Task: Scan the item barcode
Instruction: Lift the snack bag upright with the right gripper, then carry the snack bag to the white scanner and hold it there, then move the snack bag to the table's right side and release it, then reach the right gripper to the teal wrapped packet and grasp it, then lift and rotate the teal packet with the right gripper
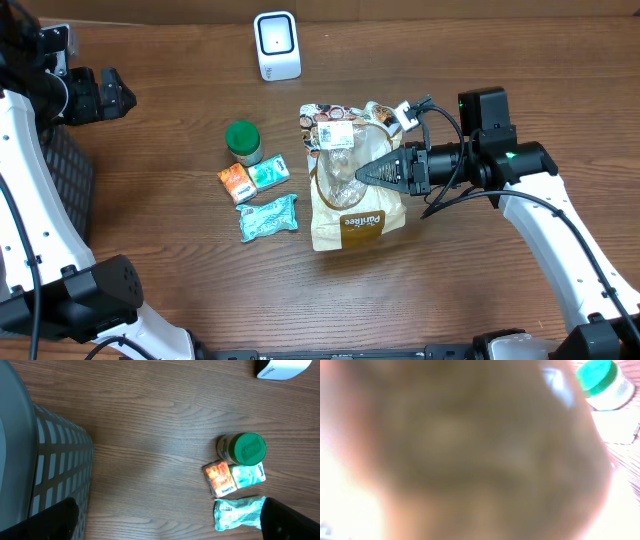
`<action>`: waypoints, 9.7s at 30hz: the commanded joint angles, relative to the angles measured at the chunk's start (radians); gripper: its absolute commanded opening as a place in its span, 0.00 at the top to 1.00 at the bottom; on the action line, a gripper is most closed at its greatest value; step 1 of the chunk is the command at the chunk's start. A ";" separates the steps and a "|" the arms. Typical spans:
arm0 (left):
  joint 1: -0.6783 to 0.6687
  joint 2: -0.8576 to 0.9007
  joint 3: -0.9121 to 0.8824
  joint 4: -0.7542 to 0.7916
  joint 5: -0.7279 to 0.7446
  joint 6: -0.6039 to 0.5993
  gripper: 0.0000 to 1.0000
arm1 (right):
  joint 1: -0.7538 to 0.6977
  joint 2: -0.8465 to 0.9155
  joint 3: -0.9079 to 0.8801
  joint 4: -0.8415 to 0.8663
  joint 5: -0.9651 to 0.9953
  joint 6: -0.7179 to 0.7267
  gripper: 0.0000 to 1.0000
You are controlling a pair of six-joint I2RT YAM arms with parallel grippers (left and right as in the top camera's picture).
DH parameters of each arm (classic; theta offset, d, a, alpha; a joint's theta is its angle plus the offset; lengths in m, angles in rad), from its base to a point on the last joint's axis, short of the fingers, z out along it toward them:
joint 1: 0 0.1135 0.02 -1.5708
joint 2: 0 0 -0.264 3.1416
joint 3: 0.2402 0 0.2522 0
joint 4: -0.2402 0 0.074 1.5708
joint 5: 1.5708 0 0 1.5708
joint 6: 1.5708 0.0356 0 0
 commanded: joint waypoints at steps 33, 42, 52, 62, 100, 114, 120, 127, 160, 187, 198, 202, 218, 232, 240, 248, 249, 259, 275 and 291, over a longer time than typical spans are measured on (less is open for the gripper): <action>-0.002 -0.013 0.020 0.002 -0.010 0.022 0.00 | 0.347 0.724 0.837 0.500 2.000 -0.666 0.96; -0.002 -0.013 0.020 0.002 -0.010 0.022 0.00 | 0.351 0.925 0.837 0.869 1.915 -1.078 0.96; -0.002 -0.013 0.020 0.002 -0.010 0.022 0.00 | 0.387 0.994 0.836 0.871 1.899 -1.078 0.96; -0.002 -0.013 0.020 0.002 -0.010 0.022 0.00 | 0.420 0.994 0.832 0.869 1.892 -1.078 0.96; -0.002 -0.013 0.020 0.002 -0.010 0.022 0.00 | -0.057 0.215 0.830 -0.458 0.731 -0.018 0.96; -0.002 -0.013 0.020 0.002 -0.010 0.022 0.00 | -0.459 0.412 0.565 -0.659 0.594 -0.333 0.96; -0.002 -0.013 0.020 0.002 -0.010 0.022 0.01 | -0.542 0.456 0.440 -0.549 0.533 -0.329 0.96; -0.002 -0.013 0.020 0.002 -0.010 0.022 0.01 | -0.589 0.552 0.436 -0.481 0.513 -0.211 0.96; -0.002 -0.013 0.020 0.002 -0.010 0.022 0.01 | -0.603 0.627 0.912 -0.837 0.711 -0.085 0.00; -0.002 -0.013 0.020 0.002 -0.010 0.022 0.00 | 0.245 0.628 0.478 -0.345 0.653 0.217 0.18; -0.002 -0.013 0.020 0.002 -0.010 0.022 0.01 | 0.415 0.629 0.260 0.013 0.619 0.441 0.35; -0.002 -0.013 0.020 0.002 -0.010 0.022 0.01 | 0.449 0.629 0.223 0.100 0.624 0.479 0.36; -0.002 -0.013 0.020 0.002 -0.010 0.022 0.00 | 0.475 0.629 0.131 0.250 0.672 0.584 0.84; -0.002 -0.013 0.020 0.002 -0.010 0.022 0.00 | 0.269 0.396 0.134 0.015 0.692 0.363 0.96; -0.002 -0.013 0.020 0.002 -0.010 0.022 0.00 | 0.196 0.375 0.105 -0.043 0.716 0.351 0.96; -0.002 -0.013 0.020 0.002 -0.010 0.022 0.00 | 0.201 0.376 0.028 0.023 0.746 0.397 0.96; -0.002 -0.013 0.020 0.002 -0.010 0.022 0.00 | 0.201 0.376 0.018 0.036 0.750 0.412 0.96; -0.002 -0.013 0.020 0.002 -0.010 0.022 0.00 | 0.196 0.376 -0.019 0.064 0.783 0.439 0.65; -0.002 -0.013 0.020 0.002 -0.010 0.022 0.00 | 0.033 0.380 0.008 -0.017 0.708 0.238 0.60; -0.002 -0.013 0.020 0.002 -0.010 0.022 0.00 | 0.113 0.517 0.000 0.084 0.557 0.304 0.71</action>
